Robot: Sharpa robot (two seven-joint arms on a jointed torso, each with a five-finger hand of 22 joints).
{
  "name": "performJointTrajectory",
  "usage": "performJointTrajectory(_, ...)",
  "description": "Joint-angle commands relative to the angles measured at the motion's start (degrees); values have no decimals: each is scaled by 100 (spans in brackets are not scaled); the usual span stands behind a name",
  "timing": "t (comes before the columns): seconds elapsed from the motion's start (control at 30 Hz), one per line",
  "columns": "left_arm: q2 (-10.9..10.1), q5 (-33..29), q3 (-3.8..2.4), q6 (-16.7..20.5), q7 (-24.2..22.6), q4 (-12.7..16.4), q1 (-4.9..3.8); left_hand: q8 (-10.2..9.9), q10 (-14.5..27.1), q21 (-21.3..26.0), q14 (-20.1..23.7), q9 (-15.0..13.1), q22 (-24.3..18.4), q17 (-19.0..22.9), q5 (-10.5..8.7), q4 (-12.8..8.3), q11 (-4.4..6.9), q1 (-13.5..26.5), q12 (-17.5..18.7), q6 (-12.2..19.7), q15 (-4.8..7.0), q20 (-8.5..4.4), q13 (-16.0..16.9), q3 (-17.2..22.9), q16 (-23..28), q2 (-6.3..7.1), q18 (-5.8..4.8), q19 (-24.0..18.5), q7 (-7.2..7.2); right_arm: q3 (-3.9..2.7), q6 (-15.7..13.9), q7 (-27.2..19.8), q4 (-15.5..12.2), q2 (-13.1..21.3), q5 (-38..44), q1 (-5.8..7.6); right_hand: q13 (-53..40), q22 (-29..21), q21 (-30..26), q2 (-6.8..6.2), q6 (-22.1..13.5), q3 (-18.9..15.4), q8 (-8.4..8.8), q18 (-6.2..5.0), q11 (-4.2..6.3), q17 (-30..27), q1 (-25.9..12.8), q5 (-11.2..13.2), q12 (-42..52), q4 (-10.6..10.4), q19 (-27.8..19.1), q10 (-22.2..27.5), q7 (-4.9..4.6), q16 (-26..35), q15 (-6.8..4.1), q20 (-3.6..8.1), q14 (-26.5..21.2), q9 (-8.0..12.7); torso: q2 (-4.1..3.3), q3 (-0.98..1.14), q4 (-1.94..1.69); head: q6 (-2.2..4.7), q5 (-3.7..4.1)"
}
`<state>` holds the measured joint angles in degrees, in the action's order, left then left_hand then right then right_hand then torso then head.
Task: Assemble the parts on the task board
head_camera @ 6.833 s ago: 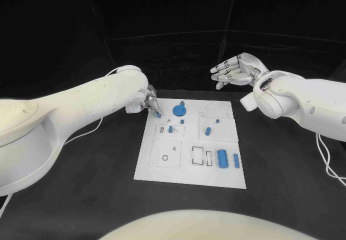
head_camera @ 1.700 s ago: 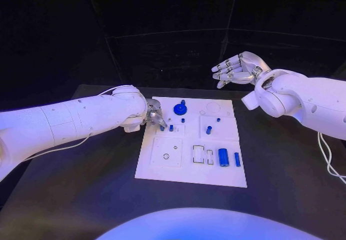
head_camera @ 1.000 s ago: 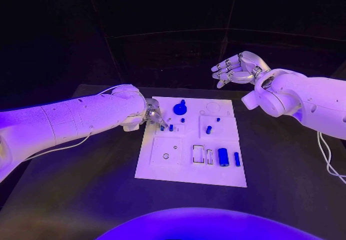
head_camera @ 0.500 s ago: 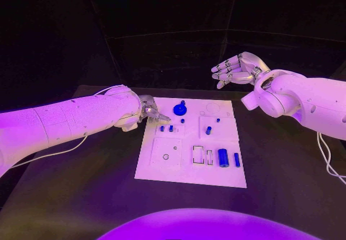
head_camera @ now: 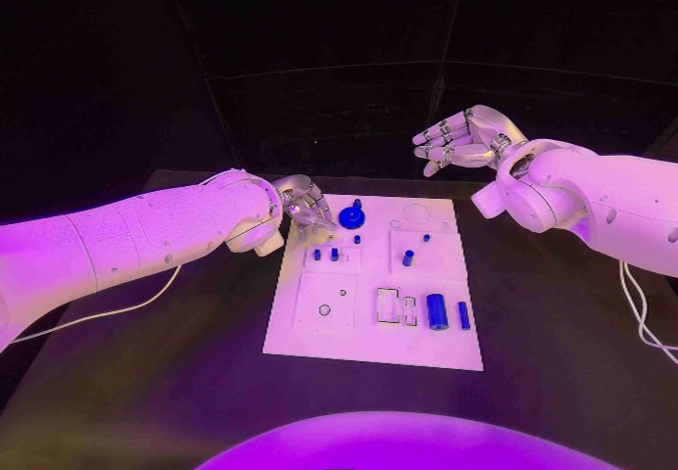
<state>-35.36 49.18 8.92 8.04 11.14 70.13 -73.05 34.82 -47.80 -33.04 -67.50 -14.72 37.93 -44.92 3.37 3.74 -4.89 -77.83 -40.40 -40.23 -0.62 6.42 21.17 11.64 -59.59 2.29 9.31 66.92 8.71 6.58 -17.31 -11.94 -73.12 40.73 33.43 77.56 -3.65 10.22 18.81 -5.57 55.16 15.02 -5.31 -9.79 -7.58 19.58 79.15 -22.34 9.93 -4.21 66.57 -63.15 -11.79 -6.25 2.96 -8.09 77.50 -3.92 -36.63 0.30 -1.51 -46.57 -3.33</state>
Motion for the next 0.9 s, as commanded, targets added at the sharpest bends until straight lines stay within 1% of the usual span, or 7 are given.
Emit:
performJointTrajectory(0.03,108,175,-4,386,-1247,-44,10,-239,-13,92,153,209,-64,245,-21,-221,-18,-260,239,-232,-33,-4,-260,179,143,73,124,-42,24,-4,-6,-57,-1,-9,4,10,7,-11,-31,-8,-24,37,24,-60,9,-9,-11,-39,-14,-5,20,35,2,32,-5,-21,36,0,-7,-4,12,27,18)
performJointTrajectory(0.23,377,1246,0,421,-1663,-224,61,-919,-168,86,-138,701,-100,134,-18,-477,-39,-254,813,-660,-23,-5,-891,365,-161,316,123,139,-14,-4,-8,-62,1,-24,4,9,7,-12,-33,-7,-24,43,24,-61,10,-10,-1,-39,-14,3,23,36,2,34,-7,-20,36,-1,-6,1,17,54,46)
performJointTrajectory(0.33,479,1628,23,369,-1661,-315,79,-1144,-213,-23,-622,845,-68,-438,-30,-529,-46,-170,1002,-791,-7,-10,-1109,363,-688,364,121,393,-23,-4,-8,-63,2,-30,4,9,7,-13,-34,-7,-24,48,23,-61,10,-11,7,-39,-13,10,25,36,3,36,-9,-19,37,-1,-10,0,17,62,60)
performJointTrajectory(0.4,591,1905,47,293,-1597,-428,99,-1315,-269,-178,-1082,951,-6,-1105,-19,-564,-36,-106,1133,-903,6,-27,-1281,348,-1227,360,115,687,-18,-4,-7,-64,4,-35,4,8,7,-14,-34,-7,-24,50,23,-62,10,-11,10,-39,-13,12,25,36,3,36,-9,-18,37,-1,-6,1,11,65,69)
performJointTrajectory(0.47,678,2093,70,205,-1505,-523,114,-1424,-334,-733,-1455,1014,451,-1812,-30,-580,-34,-51,1196,-962,32,-48,-1382,314,-1711,368,35,1031,-23,-4,-7,-65,5,-41,4,8,7,-14,-34,-7,-24,50,23,-62,10,-11,10,-39,-13,12,25,36,3,36,-9,-18,37,-1,-4,3,11,72,68)
performJointTrajectory(0.57,791,2294,96,99,-1365,-650,133,-1520,-377,-1219,-1627,1062,878,-2132,-26,-586,-20,10,1249,-1007,44,-76,-1468,245,-1931,381,-36,1264,-21,-4,-5,-66,8,-51,4,8,7,-14,-34,-7,-24,50,23,-62,10,-11,10,-39,-13,12,25,36,3,36,-9,-18,37,-1,-10,-1,12,76,73)
performJointTrajectory(0.9,1104,2773,123,-153,-1114,-990,203,-1673,-465,-1626,-1724,1091,1240,-2206,-33,-649,0,-23,1324,-1066,77,-109,-1590,218,-2012,314,-103,1456,-39,-4,2,-69,22,-81,4,7,7,-14,-34,-7,-24,50,23,-62,10,-11,10,-39,-13,12,25,36,3,36,-9,-18,37,-1,-18,-3,19,79,73)
